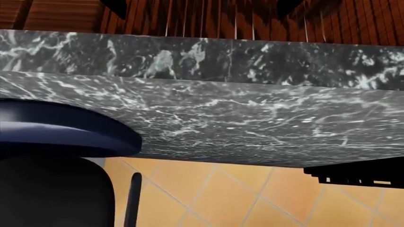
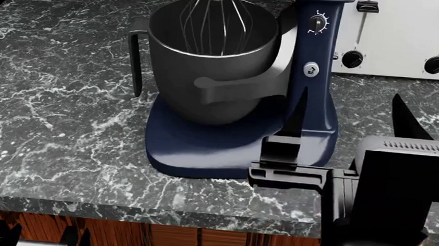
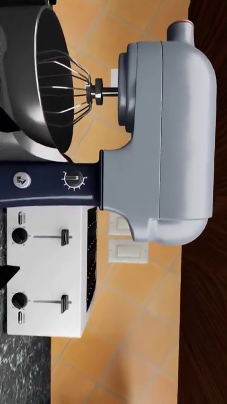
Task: Open the stand mixer head.
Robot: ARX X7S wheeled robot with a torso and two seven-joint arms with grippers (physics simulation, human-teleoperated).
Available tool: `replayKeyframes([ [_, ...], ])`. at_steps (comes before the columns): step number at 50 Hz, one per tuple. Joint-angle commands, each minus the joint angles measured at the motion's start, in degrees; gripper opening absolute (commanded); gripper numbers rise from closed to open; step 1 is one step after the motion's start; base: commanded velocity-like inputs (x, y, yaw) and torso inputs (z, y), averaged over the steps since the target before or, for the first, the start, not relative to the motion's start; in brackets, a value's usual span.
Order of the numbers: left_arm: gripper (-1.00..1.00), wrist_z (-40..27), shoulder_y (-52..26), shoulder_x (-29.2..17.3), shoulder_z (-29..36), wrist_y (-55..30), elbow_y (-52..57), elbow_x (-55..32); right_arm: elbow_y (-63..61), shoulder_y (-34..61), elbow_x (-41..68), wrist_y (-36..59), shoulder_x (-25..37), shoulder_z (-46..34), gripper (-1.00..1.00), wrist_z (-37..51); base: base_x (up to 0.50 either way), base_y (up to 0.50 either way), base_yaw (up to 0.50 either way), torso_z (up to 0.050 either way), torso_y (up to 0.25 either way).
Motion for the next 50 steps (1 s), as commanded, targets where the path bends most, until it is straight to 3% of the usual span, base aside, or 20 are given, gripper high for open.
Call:
replayKeyframes([
  [1,1.0,-0.2,-0.05,-0.24,0.3,0.14,0.02,-0.18,1.22,-1.27,5.14,-1.72,-0.81,1.84,-1.0,-3.57,0.0,0.0,0.0,0.0,0.0],
  [50,1.0,-1.19,-0.28,-1.0,1.29,0.7,-0.1,-0.9,13.64,5.48,-0.7,-4.81,-3.81,-5.37,-1.0,-4.73,0.0,0.0,0.0,0.0,0.0],
])
